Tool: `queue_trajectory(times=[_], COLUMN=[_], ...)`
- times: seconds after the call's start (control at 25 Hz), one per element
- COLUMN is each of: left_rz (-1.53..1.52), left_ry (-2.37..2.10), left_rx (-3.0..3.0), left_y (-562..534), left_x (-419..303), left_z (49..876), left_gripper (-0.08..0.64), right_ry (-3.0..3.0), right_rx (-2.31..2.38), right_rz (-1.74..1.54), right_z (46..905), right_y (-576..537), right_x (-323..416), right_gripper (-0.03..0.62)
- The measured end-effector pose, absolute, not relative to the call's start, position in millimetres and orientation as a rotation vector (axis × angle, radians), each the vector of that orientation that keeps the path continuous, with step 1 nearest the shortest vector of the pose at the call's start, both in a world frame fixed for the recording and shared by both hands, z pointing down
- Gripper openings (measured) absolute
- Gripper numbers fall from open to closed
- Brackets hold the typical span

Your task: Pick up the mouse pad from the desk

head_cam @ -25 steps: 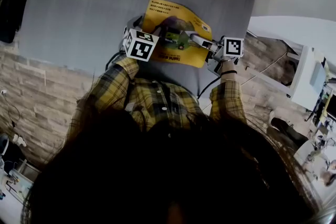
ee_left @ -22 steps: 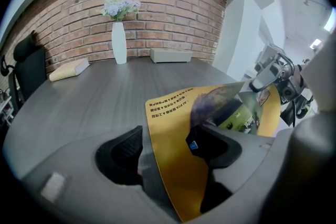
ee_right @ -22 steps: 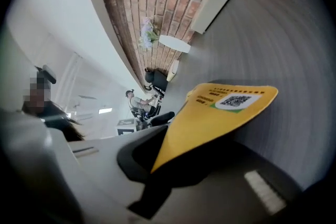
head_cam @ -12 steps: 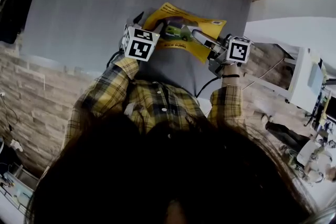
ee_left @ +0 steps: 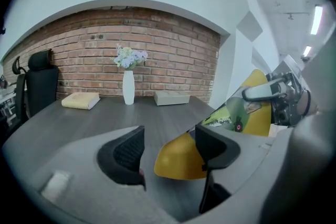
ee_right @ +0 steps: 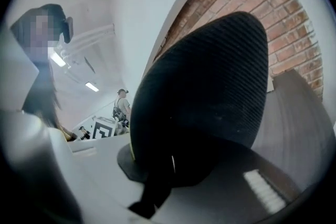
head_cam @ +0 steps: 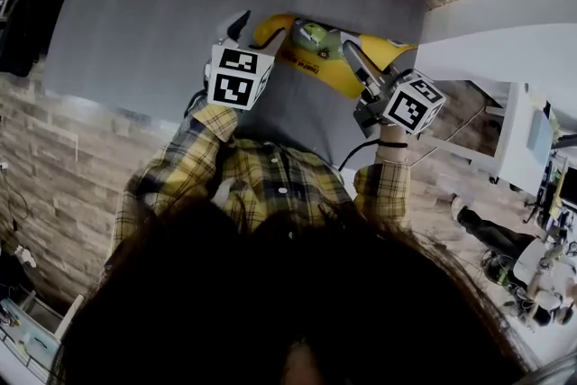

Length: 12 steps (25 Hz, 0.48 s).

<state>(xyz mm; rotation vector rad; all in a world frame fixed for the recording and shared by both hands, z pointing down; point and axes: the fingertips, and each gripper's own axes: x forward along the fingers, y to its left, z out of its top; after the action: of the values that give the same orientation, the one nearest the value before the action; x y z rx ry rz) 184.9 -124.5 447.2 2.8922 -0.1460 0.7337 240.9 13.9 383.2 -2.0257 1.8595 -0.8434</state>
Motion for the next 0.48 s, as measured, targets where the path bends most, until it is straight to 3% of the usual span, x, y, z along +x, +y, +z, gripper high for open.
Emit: queue_trajectory(times=[0.48], left_rz=[0.489], left_ry=[-0.1], left_rx=[2.956], left_y=[-112.5], left_x=[181.2], left_z=[377.2], left_gripper=[0.272], right_ry=[1.718], right_rx=[-2.635], right_rz=[-0.402], right_z=[334.0], right_y=[31.6], right_x=[245.4], right_gripper=[0.014])
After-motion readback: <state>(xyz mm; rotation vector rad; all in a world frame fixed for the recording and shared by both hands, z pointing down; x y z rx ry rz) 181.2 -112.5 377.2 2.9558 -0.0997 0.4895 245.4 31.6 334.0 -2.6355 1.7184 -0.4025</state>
